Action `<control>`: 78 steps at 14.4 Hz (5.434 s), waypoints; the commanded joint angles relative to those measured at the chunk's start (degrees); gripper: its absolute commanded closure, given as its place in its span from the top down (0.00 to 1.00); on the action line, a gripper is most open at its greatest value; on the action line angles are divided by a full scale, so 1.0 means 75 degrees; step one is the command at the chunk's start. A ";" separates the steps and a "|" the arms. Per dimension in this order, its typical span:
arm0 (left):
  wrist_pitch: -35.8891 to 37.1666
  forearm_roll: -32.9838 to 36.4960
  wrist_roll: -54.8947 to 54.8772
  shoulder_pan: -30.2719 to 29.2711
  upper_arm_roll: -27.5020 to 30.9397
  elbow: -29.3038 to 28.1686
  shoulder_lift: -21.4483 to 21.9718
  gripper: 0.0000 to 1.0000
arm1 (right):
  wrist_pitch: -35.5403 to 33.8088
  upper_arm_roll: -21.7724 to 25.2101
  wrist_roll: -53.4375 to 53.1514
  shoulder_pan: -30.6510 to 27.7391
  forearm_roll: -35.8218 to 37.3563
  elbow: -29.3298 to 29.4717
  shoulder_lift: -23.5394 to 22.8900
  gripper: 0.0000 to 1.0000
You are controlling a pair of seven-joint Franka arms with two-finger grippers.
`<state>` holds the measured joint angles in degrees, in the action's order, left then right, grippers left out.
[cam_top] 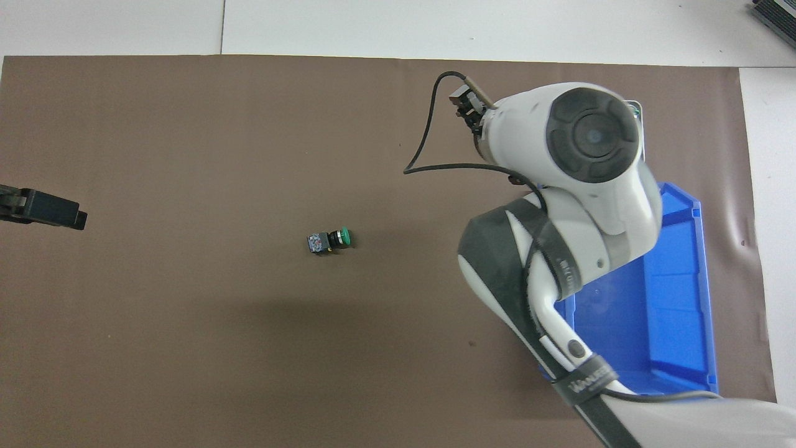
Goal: Place and press button with both arms
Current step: 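Withdraw the right gripper while the left gripper reaches toward the button, then lower the left gripper over the green button and close on it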
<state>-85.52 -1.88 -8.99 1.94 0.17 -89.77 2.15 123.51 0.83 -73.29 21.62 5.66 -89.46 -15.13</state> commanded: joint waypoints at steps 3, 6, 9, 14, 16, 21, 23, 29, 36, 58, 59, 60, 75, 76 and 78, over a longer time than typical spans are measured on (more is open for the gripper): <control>-0.0105 0.0111 0.0003 0.0128 -0.0128 -0.0300 0.0229 1.00 | -0.1359 -0.0122 0.4937 -0.1871 -0.1036 -0.0306 0.1207 1.00; -0.0722 0.0111 -0.0137 0.0608 -0.0140 -0.0591 0.0334 1.00 | -0.2472 -0.0052 0.6696 -0.2505 -0.1048 -0.0061 0.1664 1.00; -0.1382 0.0099 -0.0720 0.0901 -0.0187 -0.0956 0.0428 1.00 | -0.3958 -0.0040 0.7939 -0.3185 -0.0920 0.0511 0.2017 1.00; -0.2516 0.0040 -0.1658 0.1685 -0.0187 -0.1821 0.0394 1.00 | -0.4716 -0.0051 0.8670 -0.3328 -0.0696 0.0282 0.2239 1.00; -0.3021 0.0029 -0.2070 0.1978 -0.0187 -0.2092 0.0172 1.00 | -0.4679 -0.0063 0.8472 -0.3234 -0.0696 -0.0047 0.2415 1.00; -0.4730 0.0029 -0.2762 0.2706 -0.0175 -0.2280 -0.1057 1.00 | -0.4727 -0.0052 0.8552 -0.3245 -0.0743 -0.0213 0.2533 1.00; -0.5655 0.0040 -0.3625 0.2834 -0.0175 -0.2665 -0.1142 1.00 | -0.4807 -0.0052 0.8717 -0.3199 -0.0685 -0.0165 0.2545 1.00; -0.7076 0.0040 -0.4696 0.3210 -0.0175 -0.2727 -0.2510 1.00 | -0.4808 0.0698 0.8811 -0.2472 -0.0649 -0.0130 0.2510 1.00; -0.7078 0.0040 -0.4708 0.3807 -0.0187 -0.2948 -0.2912 0.96 | -0.5184 0.0640 0.8811 -0.2261 -0.0357 0.0234 0.2346 1.00; -0.6316 0.0029 0.1754 0.3820 -0.0152 -0.3335 -0.2654 0.75 | -0.4785 0.0605 0.8857 -0.2273 -0.0462 0.0151 0.2369 1.00; -0.6362 0.0029 0.2724 0.3773 -0.0140 -0.3359 -0.2665 0.75 | -0.4785 0.0605 0.8869 -0.2285 -0.0462 0.0151 0.2358 1.00; -0.6386 0.0029 0.3395 0.3727 -0.0140 -0.3359 -0.2665 0.75 | -0.4785 0.0616 0.8892 -0.2296 -0.0462 0.0151 0.2357 1.00; -0.6866 0.0087 0.3941 0.3843 -0.0128 -0.3336 -0.2560 0.00 | -0.4738 0.0616 0.8928 -0.2320 -0.0473 0.0034 0.2416 1.00; -0.6913 0.0087 0.3720 0.3797 -0.0140 -0.3312 -0.2467 0.00 | -0.4726 0.0616 0.8928 -0.2320 -0.0473 0.0034 0.2416 1.00; -0.6949 0.0087 0.2868 0.3738 -0.0163 -0.3231 -0.2384 0.00 | -0.4691 0.0605 0.8916 -0.2320 -0.0473 0.0034 0.2416 1.00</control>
<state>-136.90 -1.85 17.61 30.41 -1.12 -113.20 -18.01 86.78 5.58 -8.42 4.85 2.14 -88.33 2.48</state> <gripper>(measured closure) 0.595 0.000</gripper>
